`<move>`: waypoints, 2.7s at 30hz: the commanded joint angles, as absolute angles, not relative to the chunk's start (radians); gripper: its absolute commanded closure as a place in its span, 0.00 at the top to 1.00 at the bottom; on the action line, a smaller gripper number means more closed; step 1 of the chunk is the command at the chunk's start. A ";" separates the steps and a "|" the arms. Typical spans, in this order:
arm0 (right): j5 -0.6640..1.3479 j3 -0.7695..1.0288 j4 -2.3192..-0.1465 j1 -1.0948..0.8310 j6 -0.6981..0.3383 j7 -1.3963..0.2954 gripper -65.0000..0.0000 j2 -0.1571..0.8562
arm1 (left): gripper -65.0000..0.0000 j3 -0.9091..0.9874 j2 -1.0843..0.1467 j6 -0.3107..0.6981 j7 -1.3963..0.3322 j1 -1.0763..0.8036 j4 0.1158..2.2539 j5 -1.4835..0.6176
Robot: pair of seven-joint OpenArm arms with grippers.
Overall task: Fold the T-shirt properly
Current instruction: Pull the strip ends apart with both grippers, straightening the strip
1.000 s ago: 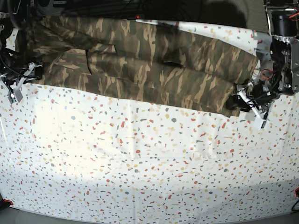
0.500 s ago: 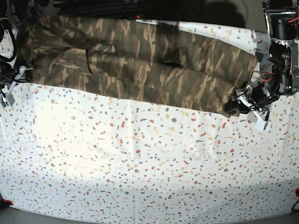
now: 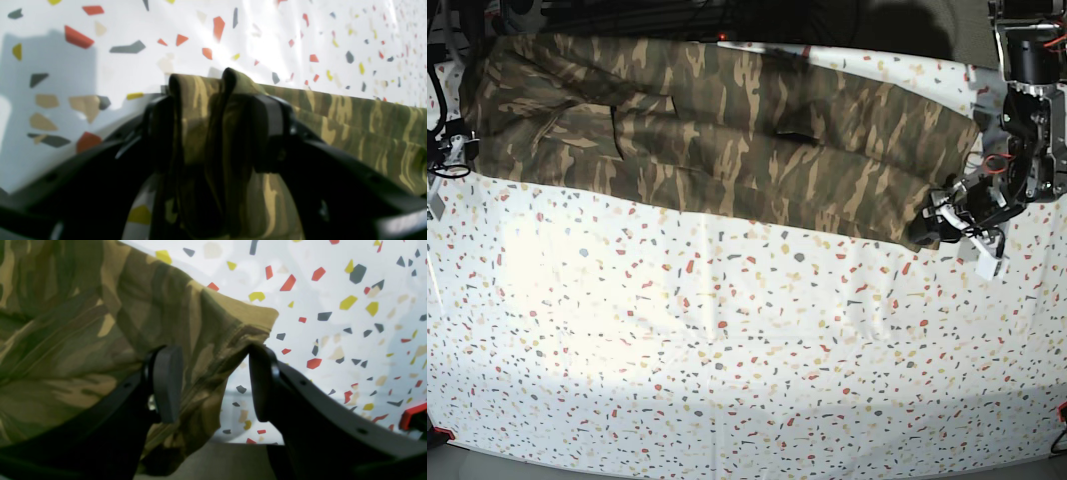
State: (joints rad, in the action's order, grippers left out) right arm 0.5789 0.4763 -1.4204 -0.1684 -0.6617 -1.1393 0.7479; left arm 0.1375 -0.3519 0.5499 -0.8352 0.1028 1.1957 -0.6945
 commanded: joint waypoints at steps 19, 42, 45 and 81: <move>0.718 0.487 -1.206 -0.157 -0.681 -1.013 0.00 0.773 | 0.00 0.138 -0.364 0.552 -0.841 0.084 1.204 -0.715; 0.580 0.483 -1.206 0.123 -0.696 -0.956 0.00 0.561 | 0.00 0.138 -0.367 0.538 -0.652 0.244 1.079 -0.393; 0.570 0.483 -1.206 0.173 -0.698 -0.937 0.00 0.535 | 0.00 0.138 -0.367 0.538 -0.643 0.282 1.015 -0.393; 0.500 0.303 -1.110 0.382 -0.683 -0.839 0.48 0.531 | 0.40 0.138 -0.450 0.538 -0.567 0.352 1.002 -0.421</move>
State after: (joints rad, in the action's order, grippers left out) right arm 0.4927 0.2962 -1.0855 0.3508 -0.6746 -0.8623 0.5049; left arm 0.1318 -0.4252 0.5335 -0.5850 0.3264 0.9791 -0.4042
